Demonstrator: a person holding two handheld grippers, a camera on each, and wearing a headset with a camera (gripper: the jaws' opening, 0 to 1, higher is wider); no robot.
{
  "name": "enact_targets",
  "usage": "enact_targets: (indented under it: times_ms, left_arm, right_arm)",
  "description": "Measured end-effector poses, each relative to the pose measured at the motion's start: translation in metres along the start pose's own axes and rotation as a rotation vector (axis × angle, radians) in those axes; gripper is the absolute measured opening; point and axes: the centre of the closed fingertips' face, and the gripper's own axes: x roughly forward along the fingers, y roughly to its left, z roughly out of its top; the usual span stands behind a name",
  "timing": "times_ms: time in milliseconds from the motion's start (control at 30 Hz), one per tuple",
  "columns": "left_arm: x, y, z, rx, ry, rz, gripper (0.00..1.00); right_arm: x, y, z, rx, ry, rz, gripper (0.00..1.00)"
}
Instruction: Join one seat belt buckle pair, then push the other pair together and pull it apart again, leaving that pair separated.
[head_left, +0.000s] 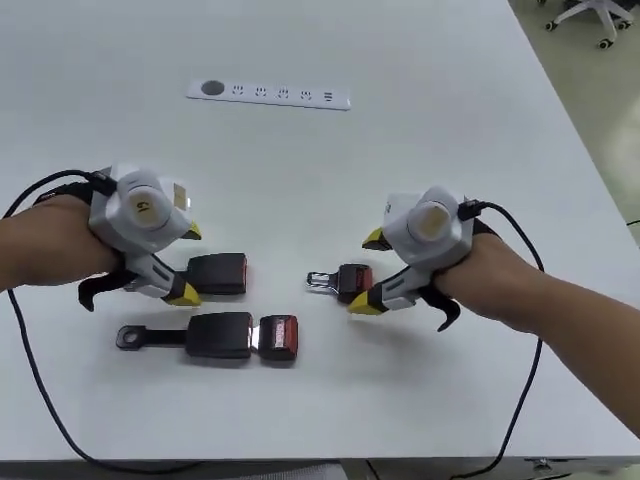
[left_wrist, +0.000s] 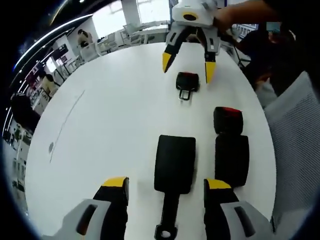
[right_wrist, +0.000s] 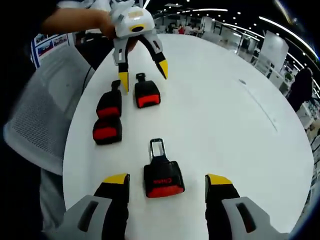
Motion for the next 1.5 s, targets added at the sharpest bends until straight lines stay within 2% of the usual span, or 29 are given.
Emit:
enact_targets:
  times_ms: [67,133,200,300,367,433,500,533,567,600,700,867,900,967,1000,1067,1267,1333,1500]
  left_arm:
    - [-0.011,0.002,-0.005,-0.04,-0.033,0.021,0.69]
    - [-0.025,0.0,-0.008,-0.052,-0.035,0.039,0.72]
    - [-0.03,-0.001,-0.016,-0.082,-0.041,0.055,0.75]
    - [-0.045,-0.004,-0.024,-0.148,-0.053,0.089,0.81]
    - [-0.05,-0.007,-0.035,-0.197,-0.07,0.114,0.84]
    - [-0.059,-0.013,-0.042,-0.248,-0.093,0.133,0.87]
    - [-0.065,-0.021,-0.047,-0.273,-0.104,0.14,0.89]
    - [-0.068,-0.025,-0.057,-0.284,-0.098,0.147,0.9]
    - [-0.07,-0.027,-0.062,-0.289,-0.096,0.152,0.91]
    - [-0.073,-0.036,-0.065,-0.306,-0.097,0.164,0.92]
    - [-0.08,-0.041,-0.077,-0.372,-0.121,0.184,0.94]
    - [-0.093,-0.057,-0.084,-0.415,-0.162,0.218,1.0]
    - [-0.095,-0.058,-0.086,-0.423,-0.166,0.224,1.0]
    - [-0.099,-0.06,-0.085,-0.448,-0.182,0.247,1.0]
    - [-0.102,-0.063,-0.08,-0.448,-0.186,0.255,1.0]
    - [-0.104,-0.064,-0.083,-0.454,-0.187,0.257,1.0]
    - [-0.106,-0.071,-0.082,-0.453,-0.201,0.265,1.0]
    - [-0.108,-0.071,-0.086,-0.46,-0.204,0.271,1.0]
    - [-0.108,-0.073,-0.084,-0.464,-0.209,0.277,1.0]
  right_arm:
    - [-0.006,0.002,0.002,0.007,-0.007,-0.016,0.63]
    - [-0.011,0.007,0.006,0.027,-0.025,-0.026,0.66]
    - [-0.016,0.014,0.007,0.035,-0.033,-0.036,0.68]
    - [-0.018,0.02,0.005,0.068,-0.042,-0.057,0.72]
    - [-0.022,0.026,0.007,0.084,-0.056,-0.069,0.74]
    - [-0.028,0.035,0.007,0.114,-0.068,-0.079,0.76]
    - [-0.034,0.044,0.007,0.144,-0.085,-0.091,0.78]
    - [-0.038,0.05,0.006,0.154,-0.092,-0.095,0.79]
    - [-0.041,0.053,0.006,0.155,-0.093,-0.099,0.8]
    - [-0.043,0.056,0.004,0.16,-0.096,-0.11,0.81]
    - [-0.052,0.061,-0.004,0.222,-0.114,-0.144,0.87]
    - [-0.064,0.069,-0.01,0.249,-0.146,-0.2,0.99]
    - [-0.066,0.075,-0.009,0.256,-0.146,-0.195,0.99]
    - [-0.061,0.075,-0.016,0.265,-0.147,-0.215,0.99]
    - [-0.062,0.077,-0.016,0.267,-0.149,-0.217,1.0]
    - [-0.065,0.077,-0.014,0.279,-0.159,-0.231,1.0]
    - [-0.077,0.074,-0.001,0.291,-0.205,-0.267,1.0]
    - [-0.08,0.077,0.003,0.287,-0.207,-0.27,1.0]
    - [-0.082,0.082,0.004,0.295,-0.208,-0.267,1.0]
